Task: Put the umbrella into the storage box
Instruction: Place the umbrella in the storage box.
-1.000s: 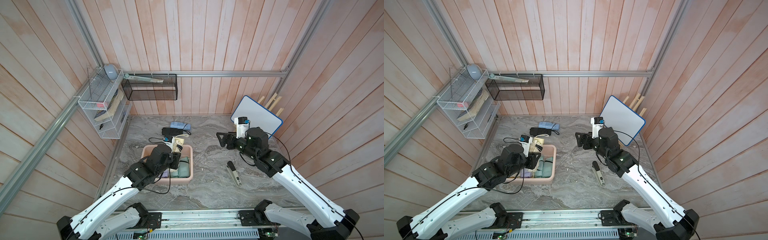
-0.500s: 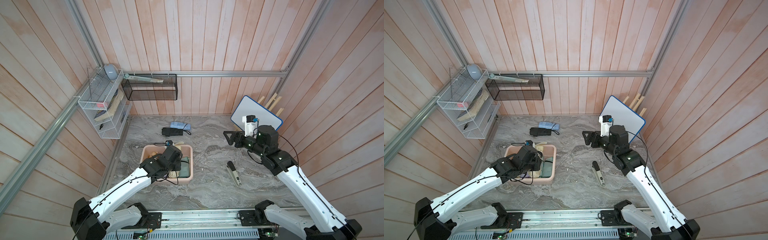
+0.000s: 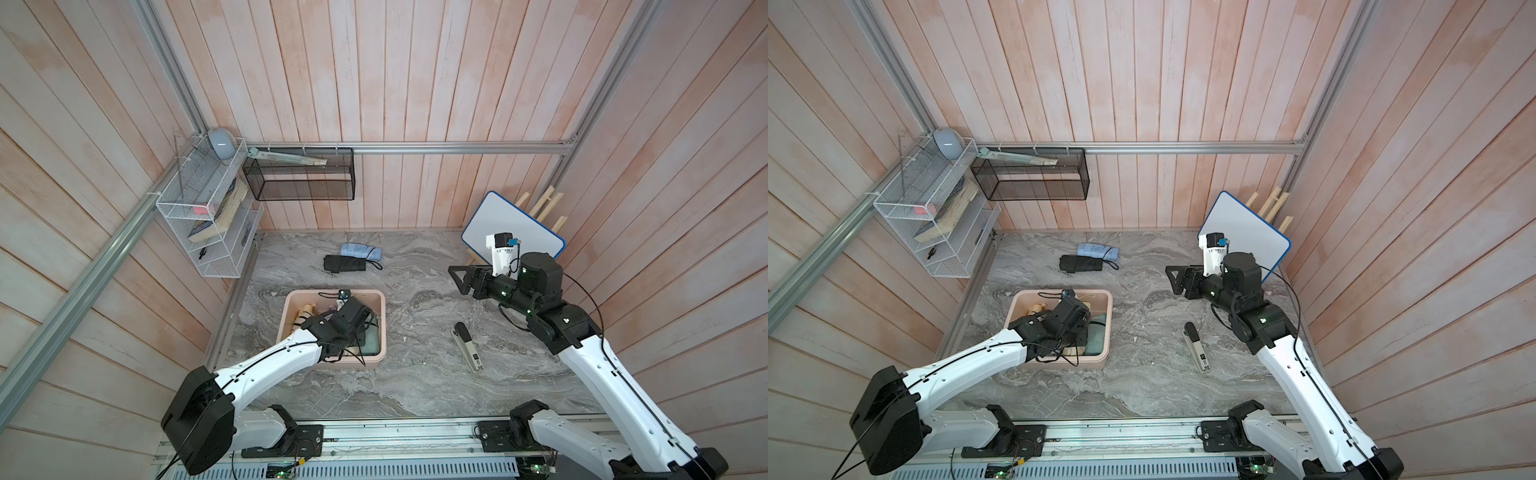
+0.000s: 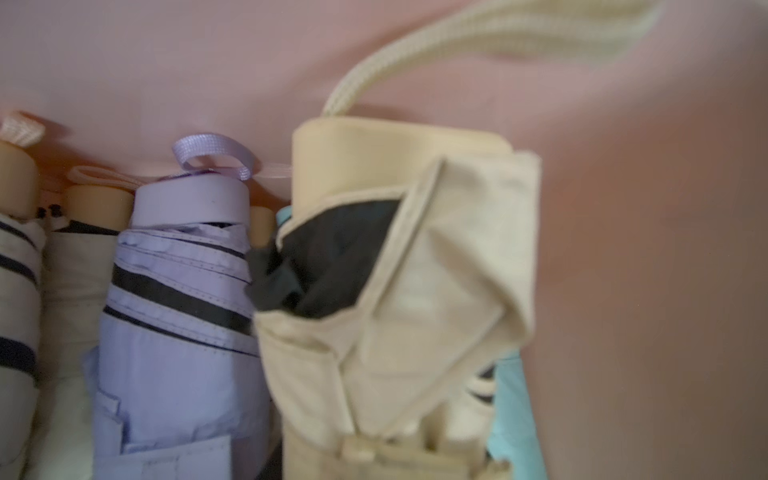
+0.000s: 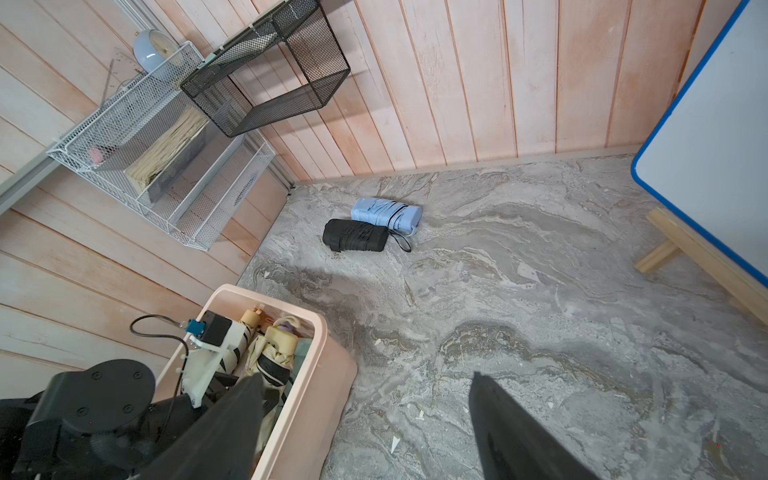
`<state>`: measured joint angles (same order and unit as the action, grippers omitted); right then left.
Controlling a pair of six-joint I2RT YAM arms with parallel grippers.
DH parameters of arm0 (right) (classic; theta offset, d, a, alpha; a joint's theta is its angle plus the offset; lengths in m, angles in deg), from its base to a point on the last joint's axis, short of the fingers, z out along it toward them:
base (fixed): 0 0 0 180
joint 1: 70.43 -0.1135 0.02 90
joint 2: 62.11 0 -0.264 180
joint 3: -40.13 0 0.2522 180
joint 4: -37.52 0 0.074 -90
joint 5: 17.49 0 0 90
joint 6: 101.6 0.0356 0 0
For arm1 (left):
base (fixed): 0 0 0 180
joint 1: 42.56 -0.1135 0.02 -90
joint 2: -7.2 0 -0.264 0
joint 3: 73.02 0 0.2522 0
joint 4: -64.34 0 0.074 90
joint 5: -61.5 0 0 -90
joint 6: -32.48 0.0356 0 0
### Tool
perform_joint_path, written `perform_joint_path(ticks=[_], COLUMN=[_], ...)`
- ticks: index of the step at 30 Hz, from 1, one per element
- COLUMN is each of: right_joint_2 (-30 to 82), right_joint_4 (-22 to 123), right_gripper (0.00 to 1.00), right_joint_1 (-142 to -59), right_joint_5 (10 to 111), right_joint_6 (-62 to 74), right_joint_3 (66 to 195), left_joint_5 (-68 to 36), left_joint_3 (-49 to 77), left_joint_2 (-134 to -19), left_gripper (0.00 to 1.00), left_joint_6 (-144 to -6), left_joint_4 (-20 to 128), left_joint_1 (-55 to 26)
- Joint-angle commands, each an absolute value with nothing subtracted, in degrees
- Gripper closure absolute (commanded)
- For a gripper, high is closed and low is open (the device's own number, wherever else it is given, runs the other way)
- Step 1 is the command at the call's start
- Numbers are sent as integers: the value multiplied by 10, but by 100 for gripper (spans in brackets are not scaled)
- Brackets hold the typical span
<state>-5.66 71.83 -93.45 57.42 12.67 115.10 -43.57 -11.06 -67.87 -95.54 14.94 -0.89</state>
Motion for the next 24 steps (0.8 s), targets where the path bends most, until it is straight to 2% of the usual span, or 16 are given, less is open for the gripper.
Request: perform_joint_path(ticks=[1,5,10,16,24], right_joint_2=[-62,-63,-57,-46,10], right_joint_4=[728,725,717,704,634], right_gripper=[17,17,17,17,19], right_joint_1=[-930,-928,-928,-928,-929], right_joint_5=[563,557,555,550,538], right_joint_6=[116,116,116,123,179], right_joint_3=[1161,1161,1161,1158,1157], left_joint_5=[-447,-458,-471,-466,-491], left_joint_3=[-115,-122,-123,-99,-62], left_joint_2=[-689,-696,-685,-651,-520], left_gripper=[61,37,22,18,17], left_joint_6=[-961,-964,-965,-958,-942], left_joint_4=[198,198,186,163,149], left_joint_1=[-17,-21,-26,-27,-32])
